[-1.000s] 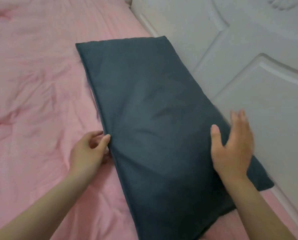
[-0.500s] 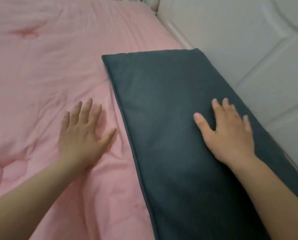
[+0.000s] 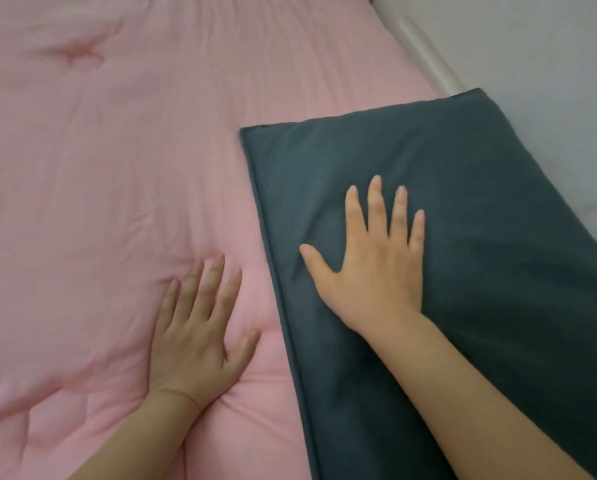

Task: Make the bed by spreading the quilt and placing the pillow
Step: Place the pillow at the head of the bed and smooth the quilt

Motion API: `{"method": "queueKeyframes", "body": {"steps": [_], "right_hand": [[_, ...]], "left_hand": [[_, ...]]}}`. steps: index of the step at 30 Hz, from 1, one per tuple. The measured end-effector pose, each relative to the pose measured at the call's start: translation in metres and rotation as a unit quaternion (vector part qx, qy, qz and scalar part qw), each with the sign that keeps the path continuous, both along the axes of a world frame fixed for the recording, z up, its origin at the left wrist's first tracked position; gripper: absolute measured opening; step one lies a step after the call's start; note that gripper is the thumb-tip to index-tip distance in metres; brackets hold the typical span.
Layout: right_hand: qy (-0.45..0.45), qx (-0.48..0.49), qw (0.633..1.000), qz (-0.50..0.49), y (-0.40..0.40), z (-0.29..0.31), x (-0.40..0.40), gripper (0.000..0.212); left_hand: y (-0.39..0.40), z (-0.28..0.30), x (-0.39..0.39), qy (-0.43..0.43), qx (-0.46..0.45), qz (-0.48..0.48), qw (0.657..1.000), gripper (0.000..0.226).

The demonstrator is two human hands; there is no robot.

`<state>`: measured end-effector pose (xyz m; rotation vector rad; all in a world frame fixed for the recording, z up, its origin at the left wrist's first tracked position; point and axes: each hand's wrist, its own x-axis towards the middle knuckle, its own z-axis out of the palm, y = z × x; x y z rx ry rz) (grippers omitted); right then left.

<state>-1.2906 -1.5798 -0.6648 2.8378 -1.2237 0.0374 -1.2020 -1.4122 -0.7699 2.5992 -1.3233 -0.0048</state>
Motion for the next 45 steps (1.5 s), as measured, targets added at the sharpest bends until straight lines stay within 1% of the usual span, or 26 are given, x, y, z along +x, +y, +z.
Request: {"method": "queueKeyframes", "body": {"steps": [4,5,6,8,9,10,12,14,15,17,19,21,22,25,26,28,30,32,33,34,36,37,38,41,42,45], "right_hand": [[-0.181,-0.04,0.98,0.066,-0.018,0.033,0.037,0.074],[-0.176,-0.014,0.983,0.058,-0.028,0.034,0.047,0.072],[-0.128,0.012,0.991,0.044,-0.035,0.029,0.053,0.073],[0.039,0.008,0.998,0.048,-0.039,0.008,0.058,0.078],[0.068,0.008,0.996,0.06,-0.042,0.003,0.06,0.08],[0.053,0.007,0.996,0.077,-0.046,0.008,0.061,0.08],[-0.055,-0.024,0.994,0.086,-0.066,0.032,0.067,0.077],[-0.128,-0.044,0.991,0.012,-0.097,0.042,0.066,0.072],[-0.111,-0.019,0.993,-0.044,-0.111,0.038,0.063,0.07],[-0.004,0.063,0.991,-0.118,-0.128,0.021,0.059,0.071],[-0.032,0.091,0.99,-0.102,-0.143,0.023,0.063,0.071],[-0.108,0.041,0.988,-0.101,-0.163,0.037,0.059,0.071],[-0.102,0.035,0.987,-0.12,-0.175,0.039,0.053,0.073],[0.037,0.132,0.973,-0.185,-0.196,0.029,0.032,0.082],[0.032,0.147,0.972,-0.18,-0.199,0.031,0.029,0.085],[-0.057,0.075,0.984,-0.151,-0.205,0.042,0.024,0.087],[-0.07,0.044,0.981,-0.178,-0.197,0.042,0.006,0.081],[0.008,0.122,0.969,-0.213,-0.187,0.024,-0.018,0.08],[0.011,0.142,0.965,-0.219,-0.183,0.022,-0.025,0.081],[-0.031,0.137,0.967,-0.214,-0.183,0.025,-0.03,0.081],[-0.132,0.055,0.967,-0.211,-0.175,0.046,-0.041,0.078],[-0.152,0.024,0.965,-0.213,-0.164,0.052,-0.049,0.075],[-0.132,0.019,0.97,-0.203,-0.145,0.049,-0.064,0.074],[0.01,0.087,0.982,-0.168,-0.084,0.014,-0.104,0.078],[-0.002,0.095,0.984,-0.153,-0.07,0.014,-0.111,0.077],[-0.123,0.047,0.984,-0.12,-0.027,0.042,-0.134,0.07]], "left_hand": [[0.0,-0.004,0.007,-0.002,-0.009,-0.004,1.0,0.074],[-0.001,-0.006,0.007,0.001,-0.007,-0.009,1.0,0.074],[-0.001,-0.007,0.008,0.003,-0.006,-0.015,1.0,0.075],[0.0,-0.009,0.007,0.004,-0.01,-0.019,1.0,0.076],[-0.001,-0.009,0.009,0.003,-0.012,-0.02,1.0,0.076],[0.0,-0.01,0.009,0.004,-0.016,-0.021,1.0,0.077],[-0.001,-0.01,0.013,0.003,-0.023,-0.022,0.999,0.078],[-0.002,-0.01,0.014,-0.001,-0.027,-0.025,0.999,0.077],[-0.002,-0.011,0.013,0.001,-0.029,-0.027,0.999,0.078],[-0.002,-0.011,0.011,0.009,-0.029,-0.027,0.999,0.079],[-0.003,-0.012,0.012,0.013,-0.03,-0.025,0.999,0.08],[-0.004,-0.012,0.014,0.016,-0.03,-0.028,0.999,0.081],[-0.005,-0.011,0.014,0.017,-0.027,-0.03,0.999,0.081],[-0.006,-0.013,0.013,0.021,-0.02,-0.031,0.999,0.081],[-0.006,-0.014,0.013,0.023,-0.021,-0.029,0.999,0.08],[-0.006,-0.015,0.016,0.021,-0.03,-0.025,0.999,0.076],[-0.005,-0.015,0.018,0.015,-0.028,-0.028,0.999,0.07],[-0.004,-0.016,0.018,0.004,-0.032,-0.031,0.999,0.071],[-0.004,-0.017,0.018,0.0,-0.033,-0.03,0.999,0.073],[-0.005,-0.016,0.018,0.0,-0.033,-0.031,0.999,0.076],[-0.007,-0.014,0.021,-0.005,-0.037,-0.034,0.999,0.077],[-0.009,-0.014,0.024,-0.008,-0.035,-0.033,0.999,0.076],[-0.01,-0.013,0.022,-0.011,-0.034,-0.03,0.999,0.075],[-0.011,-0.009,0.02,-0.023,-0.038,-0.019,0.999,0.07],[-0.011,-0.008,0.02,-0.025,-0.033,-0.018,0.999,0.069],[-0.004,-0.003,0.018,-0.032,-0.003,-0.012,0.999,0.069]]}}
